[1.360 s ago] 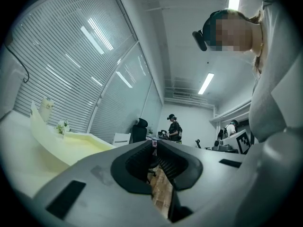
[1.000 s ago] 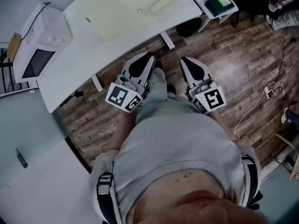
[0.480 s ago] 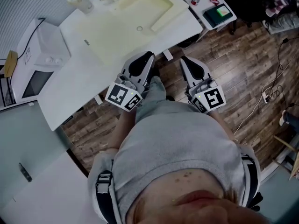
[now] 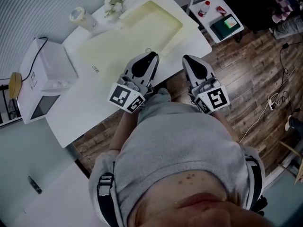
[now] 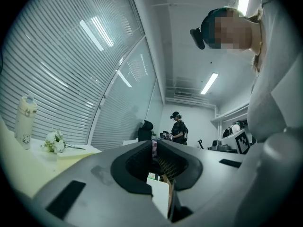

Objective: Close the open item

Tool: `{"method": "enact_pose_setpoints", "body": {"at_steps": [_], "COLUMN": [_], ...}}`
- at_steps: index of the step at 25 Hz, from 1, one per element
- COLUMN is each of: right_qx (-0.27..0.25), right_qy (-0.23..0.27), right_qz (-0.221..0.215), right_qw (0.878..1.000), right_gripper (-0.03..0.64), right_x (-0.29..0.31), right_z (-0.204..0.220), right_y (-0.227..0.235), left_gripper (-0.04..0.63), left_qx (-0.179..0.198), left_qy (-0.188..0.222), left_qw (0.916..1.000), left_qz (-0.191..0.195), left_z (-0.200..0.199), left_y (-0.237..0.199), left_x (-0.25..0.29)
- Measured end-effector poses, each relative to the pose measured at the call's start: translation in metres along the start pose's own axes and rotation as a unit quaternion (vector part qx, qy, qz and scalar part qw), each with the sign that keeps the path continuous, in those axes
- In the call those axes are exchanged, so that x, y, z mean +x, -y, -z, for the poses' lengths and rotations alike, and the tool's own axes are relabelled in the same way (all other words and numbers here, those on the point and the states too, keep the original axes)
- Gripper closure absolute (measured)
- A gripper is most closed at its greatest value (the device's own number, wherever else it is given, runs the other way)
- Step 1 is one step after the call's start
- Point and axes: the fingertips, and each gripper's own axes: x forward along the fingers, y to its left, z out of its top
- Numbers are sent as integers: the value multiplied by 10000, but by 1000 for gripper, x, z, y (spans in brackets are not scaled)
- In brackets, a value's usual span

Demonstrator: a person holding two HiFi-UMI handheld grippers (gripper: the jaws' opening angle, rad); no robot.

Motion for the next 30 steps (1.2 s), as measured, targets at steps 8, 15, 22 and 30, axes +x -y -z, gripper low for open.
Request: {"method": "enact_pose_setpoints", "body": {"at_steps": [8,15,22,30], "right_qx": [76,4,-20,-225], "right_qy": [-26,-16,-95,-224], "right_qz": [93,-31,-692,-986], "right_qw": [9999,10000,9976,9946], "right_gripper": [552,552,552,552], "right_x": [46,67,71,73], "right_z": [2,1,-5,-2], "right_y": [20,36,51,91], "left_gripper": [560,560,560,560], "left_qx": [-65,-189,-97,52], "left_qy": [-83,-40,196,340], "left_qw": [9999,9996,9961,9856], "left_qz": [28,-205,-854,-1656], "left_z": [-4,-2,-8,-3], "left_y": [-43,-61,-58,-52], "left_x": [17,22,24,16]}}
